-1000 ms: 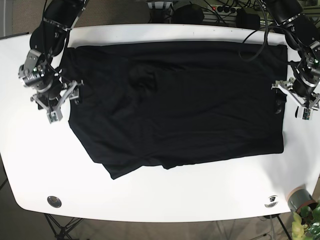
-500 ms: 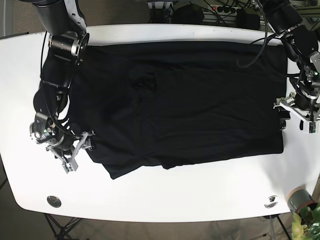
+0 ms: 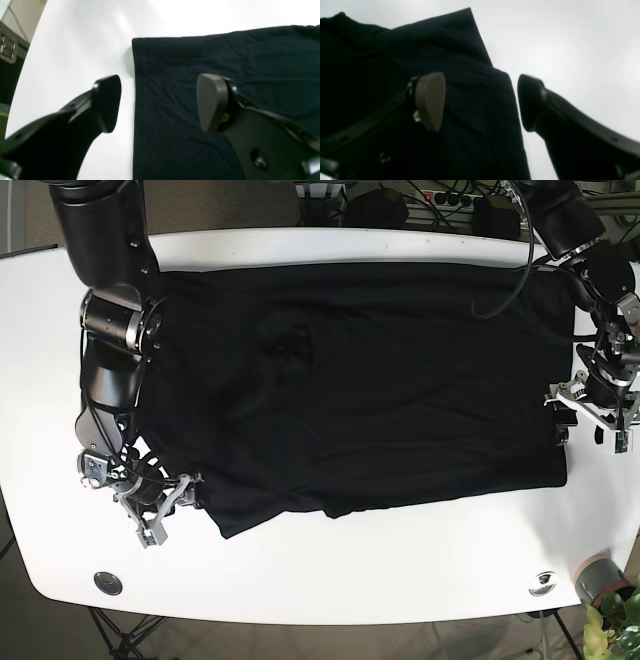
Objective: Fold the T-shirt properly
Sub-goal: 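Release both grippers and regrasp the shirt's side edges lower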
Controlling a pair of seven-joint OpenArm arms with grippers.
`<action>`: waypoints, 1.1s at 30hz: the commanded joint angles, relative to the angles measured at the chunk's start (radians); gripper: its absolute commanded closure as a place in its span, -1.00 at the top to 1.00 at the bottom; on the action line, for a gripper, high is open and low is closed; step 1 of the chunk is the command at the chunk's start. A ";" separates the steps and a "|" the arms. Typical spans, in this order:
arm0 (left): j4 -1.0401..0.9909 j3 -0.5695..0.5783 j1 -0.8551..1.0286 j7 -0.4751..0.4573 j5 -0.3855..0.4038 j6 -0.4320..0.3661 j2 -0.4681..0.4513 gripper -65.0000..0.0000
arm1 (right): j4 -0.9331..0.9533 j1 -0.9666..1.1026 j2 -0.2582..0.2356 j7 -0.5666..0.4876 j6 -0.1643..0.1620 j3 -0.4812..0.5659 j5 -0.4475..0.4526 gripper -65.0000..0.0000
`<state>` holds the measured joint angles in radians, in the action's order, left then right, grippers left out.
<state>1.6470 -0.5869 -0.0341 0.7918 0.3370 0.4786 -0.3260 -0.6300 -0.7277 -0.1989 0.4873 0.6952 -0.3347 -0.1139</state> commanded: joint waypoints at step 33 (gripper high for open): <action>0.012 -0.008 0.018 -0.025 0.012 -0.004 -0.054 0.37 | 0.230 -0.016 0.063 -0.348 -0.185 -0.008 -0.125 0.30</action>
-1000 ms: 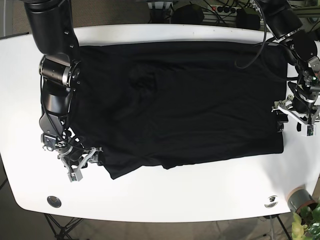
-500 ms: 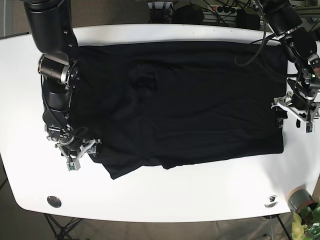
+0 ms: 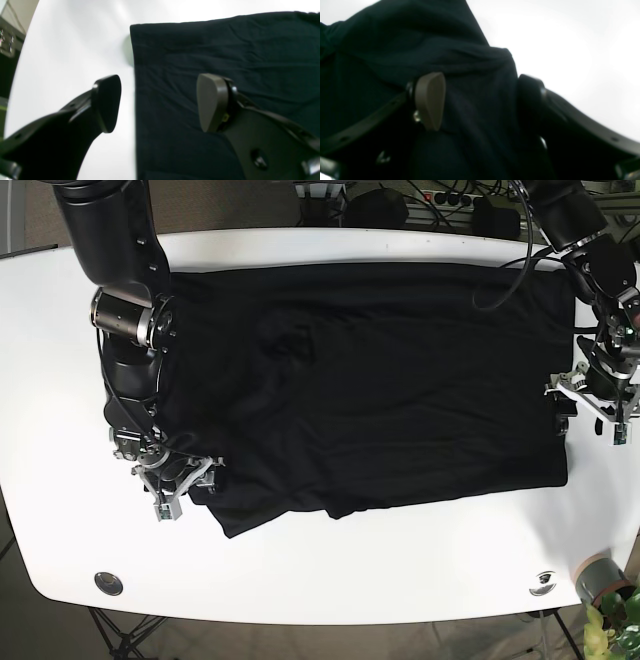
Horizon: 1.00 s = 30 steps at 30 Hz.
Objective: Fold the T-shirt properly
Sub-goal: 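Release both grippers and regrasp the shirt's side edges lower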
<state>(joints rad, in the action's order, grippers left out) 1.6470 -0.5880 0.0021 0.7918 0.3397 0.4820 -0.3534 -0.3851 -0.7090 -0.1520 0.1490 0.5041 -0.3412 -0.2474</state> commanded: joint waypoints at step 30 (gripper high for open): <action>-1.109 0.001 -0.626 -0.495 -0.454 -0.113 -0.118 0.39 | -0.022 -0.022 0.039 -0.010 -0.071 -0.012 0.009 -0.93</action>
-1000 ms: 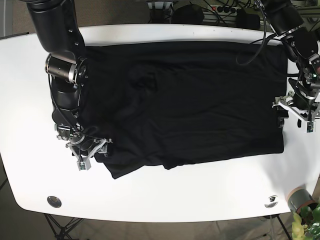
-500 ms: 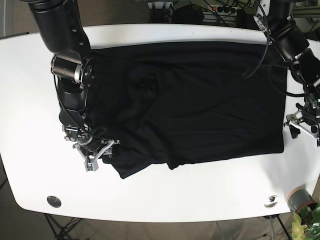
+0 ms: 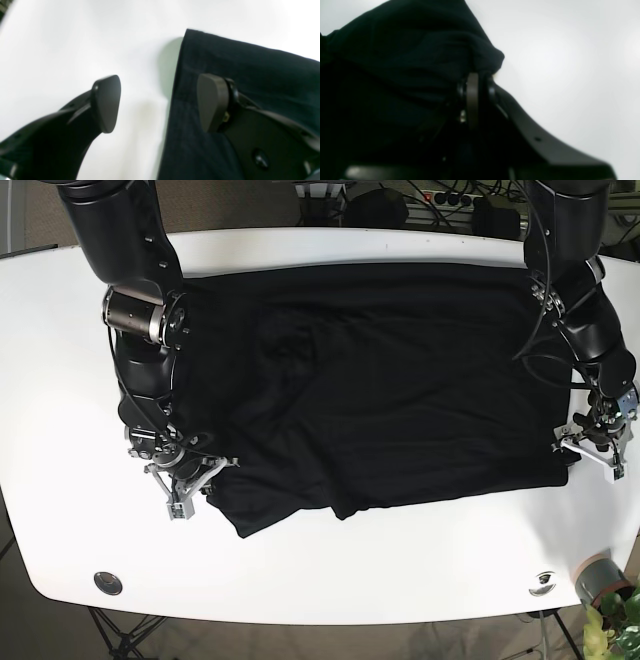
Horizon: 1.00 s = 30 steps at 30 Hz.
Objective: Fold the T-shirt properly
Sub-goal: 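Release both grippers and regrasp the shirt's side edges lower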
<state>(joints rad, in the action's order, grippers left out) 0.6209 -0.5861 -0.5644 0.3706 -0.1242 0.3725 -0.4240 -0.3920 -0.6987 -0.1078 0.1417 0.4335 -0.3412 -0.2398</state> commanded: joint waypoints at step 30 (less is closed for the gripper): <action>-0.293 0.087 -0.110 -0.155 0.013 0.007 0.020 0.03 | -0.015 -0.029 -0.007 -0.003 0.044 -0.088 0.000 -0.93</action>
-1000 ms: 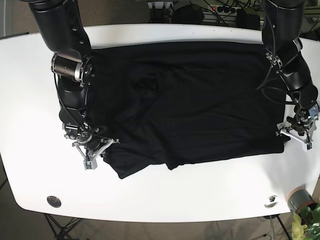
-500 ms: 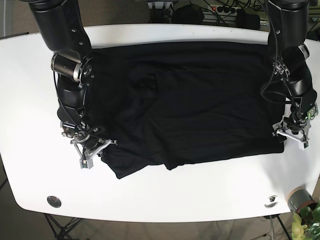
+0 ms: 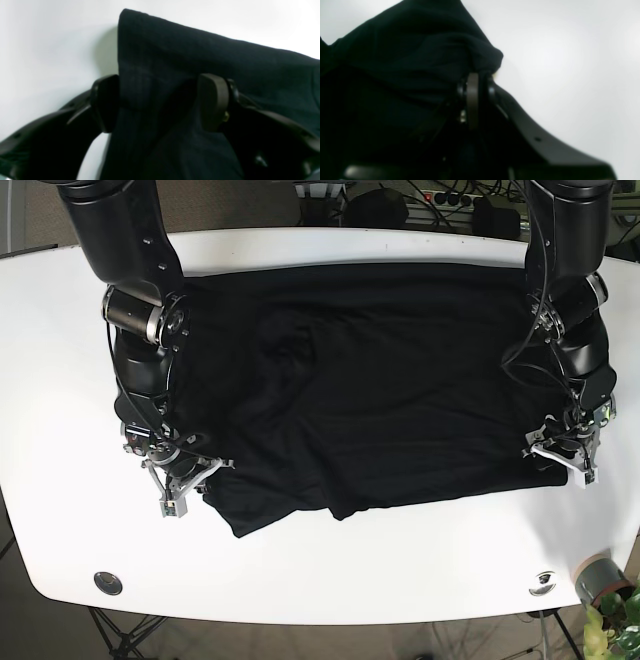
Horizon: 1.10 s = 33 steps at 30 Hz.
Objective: Fold the T-shirt properly
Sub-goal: 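Release both grippers and regrasp the shirt's side edges lower, then lift the shirt edges with both grippers and fold them over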
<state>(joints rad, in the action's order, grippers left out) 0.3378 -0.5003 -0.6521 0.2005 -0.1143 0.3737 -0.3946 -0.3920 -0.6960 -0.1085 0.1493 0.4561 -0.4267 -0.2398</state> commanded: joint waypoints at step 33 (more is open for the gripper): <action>0.719 -0.105 0.108 0.327 0.005 0.218 0.119 -1.00 | -0.833 0.187 0.026 0.448 0.209 -0.001 0.001 -0.93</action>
<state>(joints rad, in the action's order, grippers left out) 0.9981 -0.6029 -0.5293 0.5396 -0.1196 0.5949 -0.2630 -1.0893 -0.5167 -0.0738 0.5621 0.6353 -0.4263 -0.2558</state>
